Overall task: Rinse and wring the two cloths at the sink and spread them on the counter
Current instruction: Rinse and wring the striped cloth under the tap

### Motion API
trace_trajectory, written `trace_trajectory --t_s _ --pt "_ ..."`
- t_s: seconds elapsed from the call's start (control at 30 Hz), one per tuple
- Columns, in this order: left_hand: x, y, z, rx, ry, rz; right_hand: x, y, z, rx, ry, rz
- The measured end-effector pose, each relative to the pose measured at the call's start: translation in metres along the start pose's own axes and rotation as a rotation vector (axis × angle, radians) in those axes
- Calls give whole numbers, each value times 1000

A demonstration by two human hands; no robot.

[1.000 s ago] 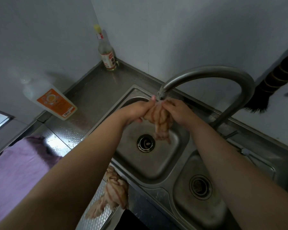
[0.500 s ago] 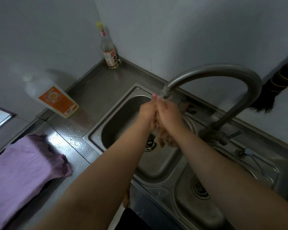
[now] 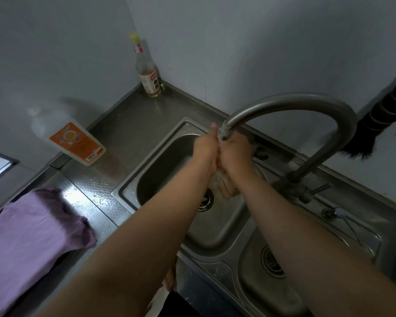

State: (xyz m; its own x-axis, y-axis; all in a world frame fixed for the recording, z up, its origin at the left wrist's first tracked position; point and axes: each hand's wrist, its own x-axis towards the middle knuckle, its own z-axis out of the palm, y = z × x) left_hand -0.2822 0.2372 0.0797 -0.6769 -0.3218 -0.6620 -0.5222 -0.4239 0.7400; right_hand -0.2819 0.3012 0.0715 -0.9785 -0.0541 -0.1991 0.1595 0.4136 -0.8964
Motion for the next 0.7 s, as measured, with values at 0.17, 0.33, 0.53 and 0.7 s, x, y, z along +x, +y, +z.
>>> trace_trajectory --t_s 0.17,0.33,0.53,0.7 --pt "1 4 -12 -8 -226 -68 15 11 -5 -219 -10 -18" --pt "5 14 -43 159 -472 -29 25 25 -43 -26 -141 16" --pt "12 30 -78 549 -366 161 28 30 -67 -149 -169 -12" --pt "14 33 -76 518 -256 223 29 22 -63 -57 -119 115"
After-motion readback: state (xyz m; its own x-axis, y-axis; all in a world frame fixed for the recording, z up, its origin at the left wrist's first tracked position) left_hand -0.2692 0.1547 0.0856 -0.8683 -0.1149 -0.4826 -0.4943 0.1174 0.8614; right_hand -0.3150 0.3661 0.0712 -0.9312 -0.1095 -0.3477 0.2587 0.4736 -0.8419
